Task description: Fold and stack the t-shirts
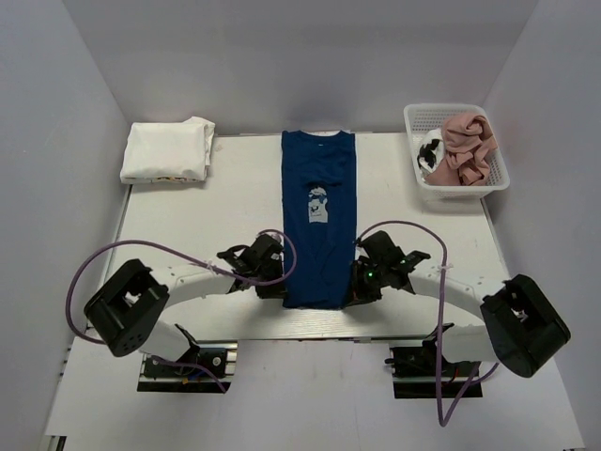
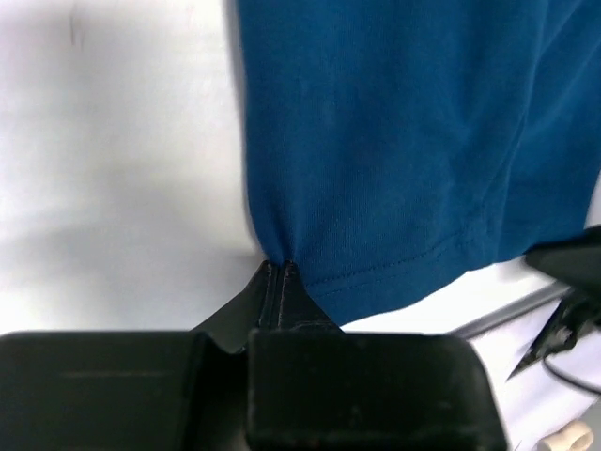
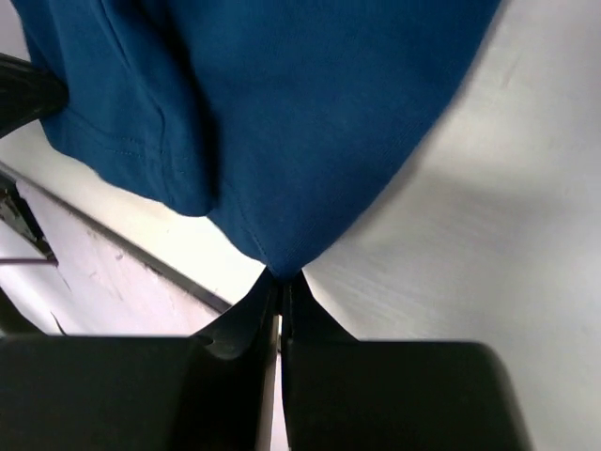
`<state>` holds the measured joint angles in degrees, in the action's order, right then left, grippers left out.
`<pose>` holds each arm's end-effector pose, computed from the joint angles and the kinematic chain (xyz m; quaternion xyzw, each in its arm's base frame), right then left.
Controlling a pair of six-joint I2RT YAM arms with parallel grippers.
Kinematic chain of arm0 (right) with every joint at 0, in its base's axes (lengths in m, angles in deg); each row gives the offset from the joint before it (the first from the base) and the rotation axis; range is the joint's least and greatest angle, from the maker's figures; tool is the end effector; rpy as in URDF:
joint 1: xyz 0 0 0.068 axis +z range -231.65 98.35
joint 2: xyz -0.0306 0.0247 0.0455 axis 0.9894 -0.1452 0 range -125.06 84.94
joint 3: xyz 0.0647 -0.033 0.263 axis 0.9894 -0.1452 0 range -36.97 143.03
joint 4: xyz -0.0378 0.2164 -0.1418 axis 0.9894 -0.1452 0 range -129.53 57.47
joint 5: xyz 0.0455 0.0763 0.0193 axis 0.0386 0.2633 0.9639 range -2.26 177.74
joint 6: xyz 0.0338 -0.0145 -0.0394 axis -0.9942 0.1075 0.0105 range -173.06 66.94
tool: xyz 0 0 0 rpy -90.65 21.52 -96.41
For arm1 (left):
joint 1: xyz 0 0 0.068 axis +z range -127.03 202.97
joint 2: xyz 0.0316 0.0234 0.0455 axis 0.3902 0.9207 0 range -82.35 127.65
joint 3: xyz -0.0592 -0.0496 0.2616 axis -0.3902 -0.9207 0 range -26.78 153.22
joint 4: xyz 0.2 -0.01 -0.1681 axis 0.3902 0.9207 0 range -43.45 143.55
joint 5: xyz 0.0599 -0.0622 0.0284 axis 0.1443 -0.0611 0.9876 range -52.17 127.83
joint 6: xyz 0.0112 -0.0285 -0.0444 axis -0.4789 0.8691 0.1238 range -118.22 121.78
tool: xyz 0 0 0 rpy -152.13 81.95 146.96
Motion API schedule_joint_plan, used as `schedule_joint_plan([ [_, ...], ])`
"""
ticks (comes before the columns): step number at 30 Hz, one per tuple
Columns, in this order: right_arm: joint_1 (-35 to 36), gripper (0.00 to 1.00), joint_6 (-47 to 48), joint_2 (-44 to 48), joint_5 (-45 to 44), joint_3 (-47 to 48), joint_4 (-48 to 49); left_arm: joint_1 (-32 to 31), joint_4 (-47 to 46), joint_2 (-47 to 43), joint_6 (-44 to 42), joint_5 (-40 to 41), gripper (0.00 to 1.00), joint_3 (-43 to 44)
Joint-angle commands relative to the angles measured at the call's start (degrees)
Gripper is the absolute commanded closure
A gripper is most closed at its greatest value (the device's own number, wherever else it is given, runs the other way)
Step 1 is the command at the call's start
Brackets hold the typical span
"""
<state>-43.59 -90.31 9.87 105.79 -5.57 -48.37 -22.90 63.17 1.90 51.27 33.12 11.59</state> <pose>0.1707 0.1475 0.1499 -0.0480 0.9525 0.2785 0.1131 0.1774 -0.1870 0.1450 -0.0209 0.9703 -0.2025 0.1304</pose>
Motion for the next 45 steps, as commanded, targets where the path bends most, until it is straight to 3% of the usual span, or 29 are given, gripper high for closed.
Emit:
schedule_joint_plan([
  [1, 0.87, 1.0, 0.6, 4.13, 0.15, -0.63, -2.79, -0.72, 2.98, -5.56, 1.21, -2.85, 1.0, -4.18],
  [6, 2.63, 1.0, 1.57, 7.13, 1.38, -1.34, -6.57, -1.24, 6.05, -11.46, 0.35, -4.07, 1.0, -4.88],
  [9, 3.16, 1.0, 2.53, 7.74, 0.68, -0.11, -6.58, -1.24, 9.12, -11.47, -0.89, -4.08, 1.0, -4.1],
  [14, 2.81, 1.0, 2.54, 5.91, -0.64, 3.92, -2.45, -0.29, 6.49, -9.63, -3.17, -6.36, 1.0, -0.32],
  [24, 0.0, 1.0, 5.53, -2.8, -12.32, 19.48, -3.06, 2.8, 15.8, -0.75, -3.18, 6.46, 1.0, 19.8],
  [29, -2.64, 1.0, 6.23, -7.1, -17.33, 26.51, -2.18, 6.4, 21.16, 8.63, -3.79, 10.68, 1.0, 30.34],
  [33, -4.75, 1.0, 7.63, -12.37, -20.15, 32.93, -2.62, 9.82, 23.19, 14.52, -5.02, 11.3, 1.0, 40.26],
  [45, -11.43, 1.0, 9.3, -29.07, -18.66, 49.45, -3.68, 17.3, 23.8, 30.69, -12.13, 8.23, 1.0, 58.91],
])
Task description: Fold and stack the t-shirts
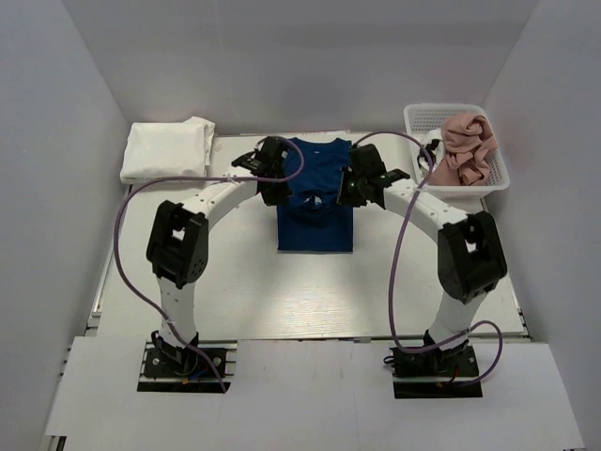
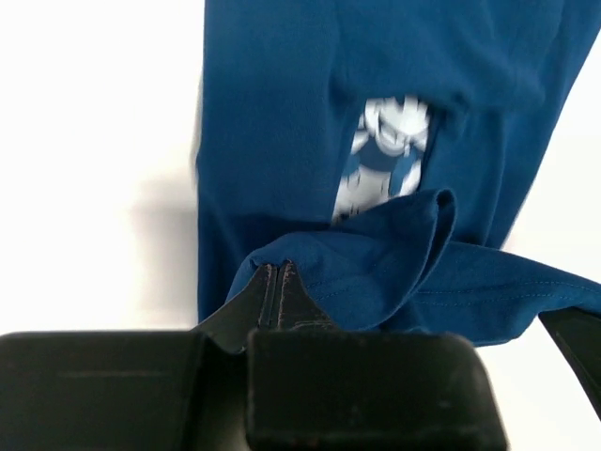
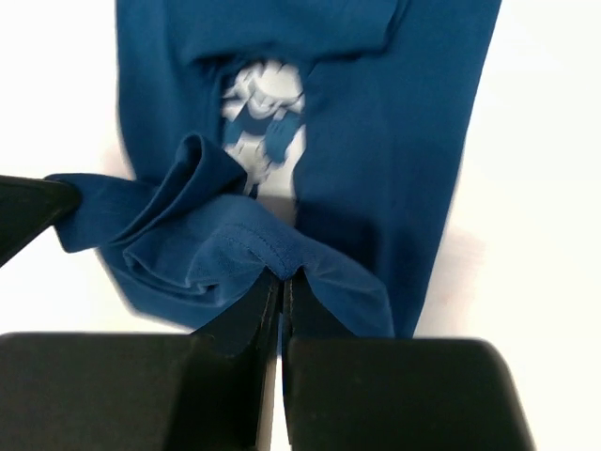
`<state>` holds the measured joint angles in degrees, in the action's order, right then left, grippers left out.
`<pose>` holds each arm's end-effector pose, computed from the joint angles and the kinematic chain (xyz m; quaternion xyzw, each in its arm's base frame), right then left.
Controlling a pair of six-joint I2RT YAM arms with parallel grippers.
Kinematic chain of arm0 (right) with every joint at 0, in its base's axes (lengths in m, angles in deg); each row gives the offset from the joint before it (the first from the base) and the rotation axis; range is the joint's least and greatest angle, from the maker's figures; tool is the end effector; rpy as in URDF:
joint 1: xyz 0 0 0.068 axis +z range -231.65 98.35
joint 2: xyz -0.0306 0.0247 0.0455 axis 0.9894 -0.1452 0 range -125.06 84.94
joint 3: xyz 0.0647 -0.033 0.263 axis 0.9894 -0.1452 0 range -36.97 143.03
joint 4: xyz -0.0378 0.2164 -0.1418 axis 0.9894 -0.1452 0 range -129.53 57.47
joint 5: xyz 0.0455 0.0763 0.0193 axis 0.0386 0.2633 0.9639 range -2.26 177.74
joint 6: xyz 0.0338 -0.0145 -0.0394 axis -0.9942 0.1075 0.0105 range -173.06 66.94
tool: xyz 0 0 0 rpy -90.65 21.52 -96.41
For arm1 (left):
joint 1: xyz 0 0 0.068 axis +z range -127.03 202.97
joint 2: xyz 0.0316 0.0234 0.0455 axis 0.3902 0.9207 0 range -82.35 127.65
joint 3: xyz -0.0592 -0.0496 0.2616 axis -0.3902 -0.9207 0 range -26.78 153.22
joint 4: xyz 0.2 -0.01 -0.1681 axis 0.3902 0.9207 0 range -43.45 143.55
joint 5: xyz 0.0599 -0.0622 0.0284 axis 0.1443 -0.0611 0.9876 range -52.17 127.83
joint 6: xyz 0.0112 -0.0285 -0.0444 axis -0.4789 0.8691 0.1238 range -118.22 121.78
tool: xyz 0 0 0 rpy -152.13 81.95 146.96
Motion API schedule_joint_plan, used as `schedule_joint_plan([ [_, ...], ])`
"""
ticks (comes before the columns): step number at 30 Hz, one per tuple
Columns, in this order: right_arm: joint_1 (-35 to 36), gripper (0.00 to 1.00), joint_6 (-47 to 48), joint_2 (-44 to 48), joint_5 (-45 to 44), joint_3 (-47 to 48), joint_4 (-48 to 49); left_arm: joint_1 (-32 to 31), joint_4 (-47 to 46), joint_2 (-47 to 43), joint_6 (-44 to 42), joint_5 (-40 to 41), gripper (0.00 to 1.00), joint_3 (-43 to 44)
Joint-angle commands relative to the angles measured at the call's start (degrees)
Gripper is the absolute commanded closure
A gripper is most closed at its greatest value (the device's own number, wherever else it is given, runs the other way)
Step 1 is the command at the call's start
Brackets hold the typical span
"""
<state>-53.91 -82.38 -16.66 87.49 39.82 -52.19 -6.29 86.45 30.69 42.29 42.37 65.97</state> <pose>0.3531 0.1855 0.2470 0.0136 0.9220 0.1831 0.3409 0.3751 -0.2068 0.2328 -0.1048 0.9599 -0.1156 0.2327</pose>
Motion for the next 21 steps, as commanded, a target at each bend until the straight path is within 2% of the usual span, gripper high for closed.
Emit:
schedule_joint_plan([
  [1, -1.38, 1.0, 1.37, -3.07, -0.36, 5.11, 0.06, 0.69, 0.53, 2.97, -4.12, -1.02, 1.0, 5.5],
  [5, -2.7, 1.0, 1.9, -8.51, 3.41, 8.45, 0.15, 2.01, -0.52, 5.79, -4.74, -2.51, 1.0, 7.8],
  [11, -5.15, 1.0, -0.12, -11.68, 1.13, 10.92, -0.12, 4.65, -0.52, 9.22, -3.6, -3.73, 1.0, 10.16],
  [12, -5.33, 0.88, -0.12, -12.21, 1.13, 10.66, 0.58, 5.52, -1.22, 9.92, -3.6, -3.74, 0.97, 10.17],
  [14, -5.69, 0.63, 1.72, -12.92, 2.0, 9.78, 6.63, 6.93, -2.89, 10.98, -4.12, -4.27, 0.74, 13.15],
  [15, -5.77, 0.28, 2.42, -13.27, 2.27, 9.26, 10.39, 8.06, -2.9, 12.63, -4.13, -4.27, 0.41, 16.38],
  [16, -5.86, 0.15, 3.91, -13.53, 2.97, 9.95, 11.82, 8.6, -2.38, 13.69, -4.65, -5.14, 0.25, 18.59],
  [17, -6.04, 0.1, 4.18, -13.71, 4.19, 10.39, 12.01, 9.21, -1.07, 14.58, -5.44, -5.93, 0.17, 20.96],
  [18, -6.21, 0.1, 5.14, -12.58, 4.9, 10.74, 11.84, 9.91, 1.56, 15.28, -5.97, -5.94, 0.13, 24.46],
  [19, -5.87, 0.1, 5.76, -11.7, 5.08, 9.44, 11.75, 9.92, 1.58, 15.29, -7.01, -5.94, 0.0, 24.5],
  [21, -5.69, 0.1, 6.2, -7.15, 5.43, 7.24, 13.42, 9.92, 0.37, 13.19, -7.63, -5.94, 0.0, 21.45],
])
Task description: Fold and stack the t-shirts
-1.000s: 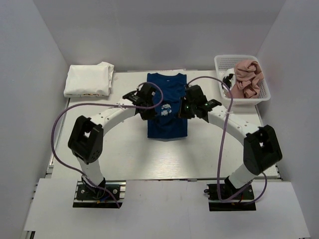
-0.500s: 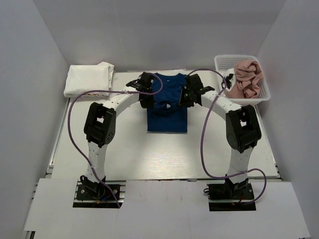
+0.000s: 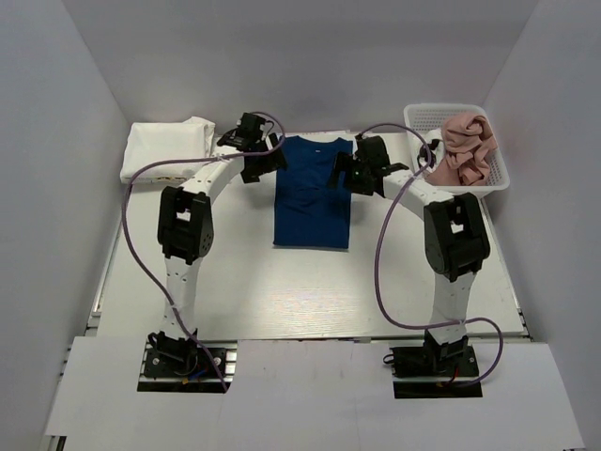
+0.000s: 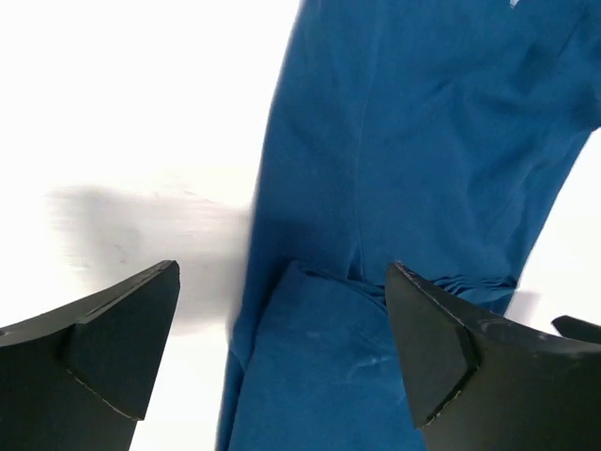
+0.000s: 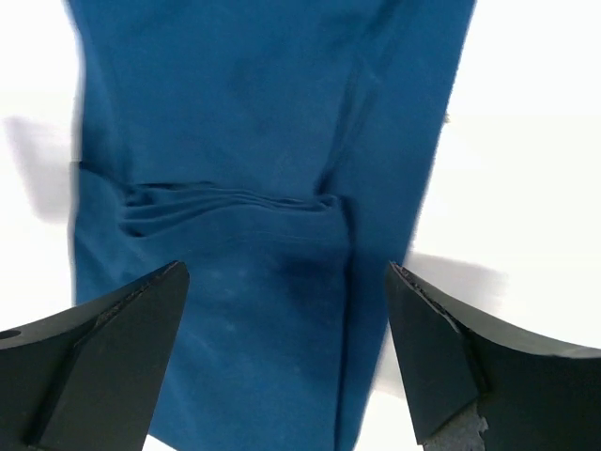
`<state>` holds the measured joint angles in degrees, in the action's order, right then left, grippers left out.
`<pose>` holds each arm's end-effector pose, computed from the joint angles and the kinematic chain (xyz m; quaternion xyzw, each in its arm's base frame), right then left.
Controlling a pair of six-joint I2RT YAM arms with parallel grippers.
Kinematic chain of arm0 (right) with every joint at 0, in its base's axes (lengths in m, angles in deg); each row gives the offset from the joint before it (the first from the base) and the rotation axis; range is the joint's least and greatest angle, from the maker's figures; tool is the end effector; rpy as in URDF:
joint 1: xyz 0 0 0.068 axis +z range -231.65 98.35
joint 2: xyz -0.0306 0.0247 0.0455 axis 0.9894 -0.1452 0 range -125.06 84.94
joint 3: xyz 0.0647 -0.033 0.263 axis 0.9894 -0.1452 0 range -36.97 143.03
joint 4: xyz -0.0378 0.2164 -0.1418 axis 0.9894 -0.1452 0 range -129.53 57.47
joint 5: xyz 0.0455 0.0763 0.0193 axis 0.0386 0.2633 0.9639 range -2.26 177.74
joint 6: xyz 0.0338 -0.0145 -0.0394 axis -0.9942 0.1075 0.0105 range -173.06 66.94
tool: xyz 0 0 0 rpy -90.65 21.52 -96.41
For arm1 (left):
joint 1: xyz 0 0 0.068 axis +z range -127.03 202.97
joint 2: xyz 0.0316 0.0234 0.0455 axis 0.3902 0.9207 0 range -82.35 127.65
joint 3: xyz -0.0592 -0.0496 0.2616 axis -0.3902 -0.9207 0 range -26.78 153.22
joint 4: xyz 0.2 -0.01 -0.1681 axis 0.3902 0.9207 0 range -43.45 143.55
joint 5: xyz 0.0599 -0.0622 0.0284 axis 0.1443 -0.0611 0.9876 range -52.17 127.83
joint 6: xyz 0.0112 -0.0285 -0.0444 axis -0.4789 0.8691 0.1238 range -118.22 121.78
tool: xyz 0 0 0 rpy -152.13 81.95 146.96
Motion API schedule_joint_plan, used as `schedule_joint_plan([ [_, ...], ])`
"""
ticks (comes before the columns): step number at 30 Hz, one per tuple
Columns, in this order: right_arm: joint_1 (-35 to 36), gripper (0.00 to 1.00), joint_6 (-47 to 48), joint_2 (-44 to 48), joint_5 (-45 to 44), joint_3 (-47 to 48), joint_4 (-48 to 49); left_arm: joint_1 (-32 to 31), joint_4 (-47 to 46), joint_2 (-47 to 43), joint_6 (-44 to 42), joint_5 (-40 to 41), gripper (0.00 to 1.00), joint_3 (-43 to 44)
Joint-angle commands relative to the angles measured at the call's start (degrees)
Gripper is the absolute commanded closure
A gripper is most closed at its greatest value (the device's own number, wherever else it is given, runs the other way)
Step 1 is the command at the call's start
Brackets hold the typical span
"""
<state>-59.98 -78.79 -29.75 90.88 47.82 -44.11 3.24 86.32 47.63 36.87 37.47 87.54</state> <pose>0.4218 0.1696 0.2107 0.0210 0.9112 0.1880 0.3661 0.4742 -0.1703 0.2172 -0.1267 0.9464 -0.1395 0.2624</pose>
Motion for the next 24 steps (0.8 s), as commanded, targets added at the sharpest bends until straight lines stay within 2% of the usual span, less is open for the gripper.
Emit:
schedule_joint_plan([
  [1, 0.48, 0.1, 2.8, 7.02, 3.27, -4.77, 7.86, 0.39, -1.08, -7.07, -2.83, -1.92, 0.0, -2.59],
  [5, 1.09, 0.1, 3.06, 12.2, 9.33, -10.61, 7.45, 0.39, -7.07, -14.81, -4.15, -7.19, 0.0, -18.39],
  [10, 0.57, 0.1, -0.54, 19.05, 10.84, -23.76, 7.88, -1.27, -10.66, -21.86, -6.09, -14.65, 0.0, -33.09],
  [12, 0.83, 0.1, -1.59, 20.03, 11.88, -25.63, 7.27, -1.28, -13.47, -24.05, -6.09, -20.26, 0.0, -41.17],
  [14, 0.74, 0.1, -2.99, 21.18, 13.38, -29.39, 7.87, -1.28, -17.59, -26.78, -6.61, -22.57, 0.0, -47.75],
  [17, 0.56, 0.1, -3.88, 21.88, 15.32, -32.76, 9.72, -1.28, -18.24, -27.49, -6.61, -21.62, 0.06, -50.68],
  [18, 0.48, 0.1, -3.88, 21.53, 15.41, -33.37, 10.77, -1.28, -18.24, -27.49, -6.61, -20.83, 0.13, -50.69],
  [21, 0.3, 0.1, -3.88, 19.78, 16.28, -33.29, 10.78, -1.28, -18.76, -26.8, -6.61, -20.82, 0.22, -51.31],
  [23, 0.57, 0.1, -4.32, 18.64, 16.64, -33.38, 10.96, -1.28, -19.29, -26.18, -6.61, -20.82, 0.24, -51.31],
  [24, 0.48, 0.1, -4.58, 17.67, 16.81, -33.81, 12.7, -1.28, -19.29, -26.17, -6.61, -20.82, 0.33, -51.31],
])
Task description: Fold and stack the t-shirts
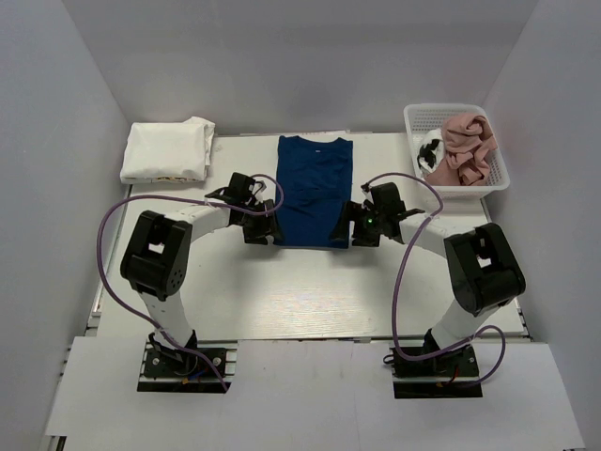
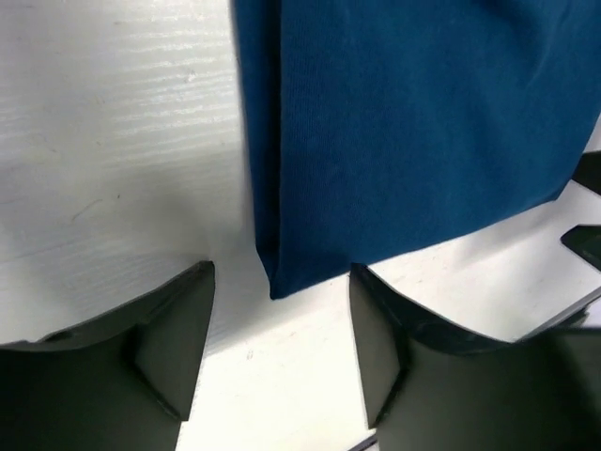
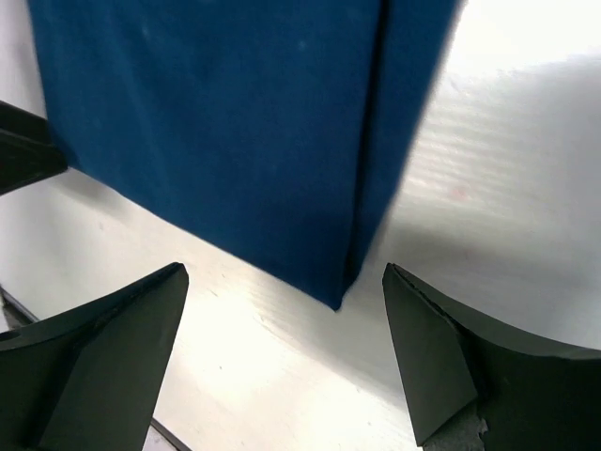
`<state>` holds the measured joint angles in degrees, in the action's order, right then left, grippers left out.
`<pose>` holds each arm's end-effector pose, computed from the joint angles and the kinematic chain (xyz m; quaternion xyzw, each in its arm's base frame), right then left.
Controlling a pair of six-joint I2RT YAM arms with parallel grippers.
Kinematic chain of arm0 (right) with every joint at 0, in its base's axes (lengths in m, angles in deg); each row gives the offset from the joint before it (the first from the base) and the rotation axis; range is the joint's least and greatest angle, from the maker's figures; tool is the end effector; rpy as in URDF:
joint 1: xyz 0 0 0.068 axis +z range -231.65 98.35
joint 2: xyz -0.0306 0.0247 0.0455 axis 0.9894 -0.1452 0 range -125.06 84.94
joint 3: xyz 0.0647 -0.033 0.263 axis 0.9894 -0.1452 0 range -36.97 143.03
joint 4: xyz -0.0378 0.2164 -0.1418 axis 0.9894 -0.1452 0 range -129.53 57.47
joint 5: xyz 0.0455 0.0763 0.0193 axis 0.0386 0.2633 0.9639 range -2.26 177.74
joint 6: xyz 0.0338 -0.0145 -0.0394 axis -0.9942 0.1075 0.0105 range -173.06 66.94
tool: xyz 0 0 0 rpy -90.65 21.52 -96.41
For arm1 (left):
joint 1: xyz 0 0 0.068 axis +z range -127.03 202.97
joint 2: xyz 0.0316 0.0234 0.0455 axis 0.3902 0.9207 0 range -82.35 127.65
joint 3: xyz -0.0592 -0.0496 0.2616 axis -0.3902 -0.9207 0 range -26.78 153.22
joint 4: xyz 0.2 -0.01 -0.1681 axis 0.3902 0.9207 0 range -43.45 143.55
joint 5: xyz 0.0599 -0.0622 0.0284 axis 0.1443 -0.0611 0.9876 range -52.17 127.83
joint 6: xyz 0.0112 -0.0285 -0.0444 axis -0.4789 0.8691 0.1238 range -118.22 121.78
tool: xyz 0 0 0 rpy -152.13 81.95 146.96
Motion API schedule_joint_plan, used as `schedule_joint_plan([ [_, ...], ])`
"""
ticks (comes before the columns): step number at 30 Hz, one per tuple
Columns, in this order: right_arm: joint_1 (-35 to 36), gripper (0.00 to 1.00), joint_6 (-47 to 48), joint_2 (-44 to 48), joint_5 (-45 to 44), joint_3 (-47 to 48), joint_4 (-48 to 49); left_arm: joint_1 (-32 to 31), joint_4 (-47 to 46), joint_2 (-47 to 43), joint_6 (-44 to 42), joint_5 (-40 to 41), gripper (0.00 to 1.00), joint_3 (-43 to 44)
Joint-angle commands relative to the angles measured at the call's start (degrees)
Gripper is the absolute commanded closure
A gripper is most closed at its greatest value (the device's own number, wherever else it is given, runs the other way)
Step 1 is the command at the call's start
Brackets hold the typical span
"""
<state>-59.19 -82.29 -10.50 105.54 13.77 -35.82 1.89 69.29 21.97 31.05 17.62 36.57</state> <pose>0.3042 0.1374 0.1665 -0.0009 0.9240 0.2844 0.2558 0.3289 -0.1399 0.1577 -0.0287 0.9591 -0.2499 0.1300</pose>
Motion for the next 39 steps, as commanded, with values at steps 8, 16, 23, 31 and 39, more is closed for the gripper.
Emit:
schedule_joint_plan([
  [8, -0.31, 0.26, -3.02, -4.5, 2.68, -0.29, 5.75, -0.45, -4.11, 4.49, -0.27, -4.13, 0.64, -0.86],
  [16, -0.31, 1.0, -3.2, -3.88, 2.15, -2.49, 6.71, -0.98, -3.58, 3.19, -0.27, -4.04, 1.0, -2.44],
  [23, 0.22, 1.0, 0.58, 4.36, 2.49, -5.72, 0.57, -2.2, -1.48, -8.58, -0.27, -2.03, 1.0, -6.48],
  [31, 3.03, 1.0, 6.29, 21.43, 11.46, -8.65, -19.18, -4.85, 3.98, -33.01, 3.94, -1.32, 1.0, -15.36],
  [39, 2.85, 1.0, 9.28, 25.74, 15.33, 4.27, -31.6, -5.46, 4.26, -43.31, 6.4, 3.23, 1.0, -12.02],
])
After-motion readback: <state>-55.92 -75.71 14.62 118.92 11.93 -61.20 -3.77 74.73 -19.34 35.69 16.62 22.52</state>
